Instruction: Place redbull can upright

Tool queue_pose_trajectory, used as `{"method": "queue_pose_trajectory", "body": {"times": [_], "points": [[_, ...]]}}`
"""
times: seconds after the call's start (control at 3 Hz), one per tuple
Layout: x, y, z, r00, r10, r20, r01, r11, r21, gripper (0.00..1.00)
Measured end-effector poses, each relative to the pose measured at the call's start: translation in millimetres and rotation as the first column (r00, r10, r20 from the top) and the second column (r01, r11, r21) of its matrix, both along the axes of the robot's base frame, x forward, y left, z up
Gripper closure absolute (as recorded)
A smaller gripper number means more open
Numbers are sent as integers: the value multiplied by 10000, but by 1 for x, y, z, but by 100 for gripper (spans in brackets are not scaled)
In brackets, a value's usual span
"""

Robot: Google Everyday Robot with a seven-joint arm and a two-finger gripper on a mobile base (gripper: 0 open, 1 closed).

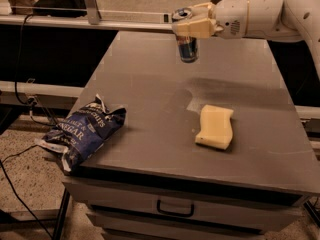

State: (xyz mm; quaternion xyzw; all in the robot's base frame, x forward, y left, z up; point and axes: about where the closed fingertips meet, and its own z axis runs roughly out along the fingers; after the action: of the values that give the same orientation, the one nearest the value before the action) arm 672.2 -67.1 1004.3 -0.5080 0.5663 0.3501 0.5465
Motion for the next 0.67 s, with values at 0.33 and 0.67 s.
{"method": "queue_pose_trajectory", "body": {"times": [0.33, 0.67], "points": [[0, 4, -2, 9998, 114, 146, -114, 9999, 8, 100], [4, 16, -15, 9986, 175, 503, -192, 9992, 355, 100]]}}
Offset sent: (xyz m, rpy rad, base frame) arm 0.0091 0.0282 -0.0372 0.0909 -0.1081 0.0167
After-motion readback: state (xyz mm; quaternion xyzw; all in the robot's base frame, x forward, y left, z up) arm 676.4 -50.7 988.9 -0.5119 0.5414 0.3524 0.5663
